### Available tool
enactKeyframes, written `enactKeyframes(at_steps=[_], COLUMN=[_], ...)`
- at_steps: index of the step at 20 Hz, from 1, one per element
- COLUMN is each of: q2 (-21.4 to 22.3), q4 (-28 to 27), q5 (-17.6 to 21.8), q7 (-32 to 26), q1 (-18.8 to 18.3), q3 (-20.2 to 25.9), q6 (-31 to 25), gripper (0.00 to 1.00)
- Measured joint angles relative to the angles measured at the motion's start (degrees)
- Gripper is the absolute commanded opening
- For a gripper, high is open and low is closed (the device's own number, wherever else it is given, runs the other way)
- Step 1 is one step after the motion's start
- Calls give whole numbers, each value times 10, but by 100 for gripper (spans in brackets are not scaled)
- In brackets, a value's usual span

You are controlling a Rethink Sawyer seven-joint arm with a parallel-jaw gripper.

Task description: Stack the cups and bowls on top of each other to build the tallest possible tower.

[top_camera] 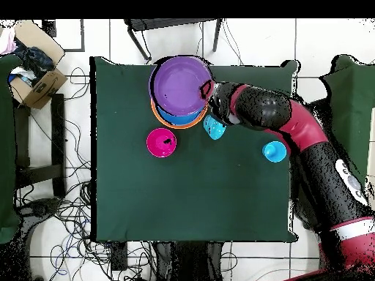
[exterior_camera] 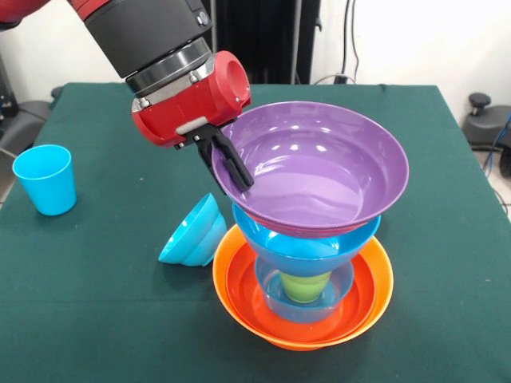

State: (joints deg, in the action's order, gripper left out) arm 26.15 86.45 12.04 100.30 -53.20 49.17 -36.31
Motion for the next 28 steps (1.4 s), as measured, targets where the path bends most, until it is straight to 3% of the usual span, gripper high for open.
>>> enactKeyframes(at_steps=[28], q2=[-7], q4=[2], q5=[7], q7=[0], q1=[0], q3=[0], q6=[42], gripper=[0])
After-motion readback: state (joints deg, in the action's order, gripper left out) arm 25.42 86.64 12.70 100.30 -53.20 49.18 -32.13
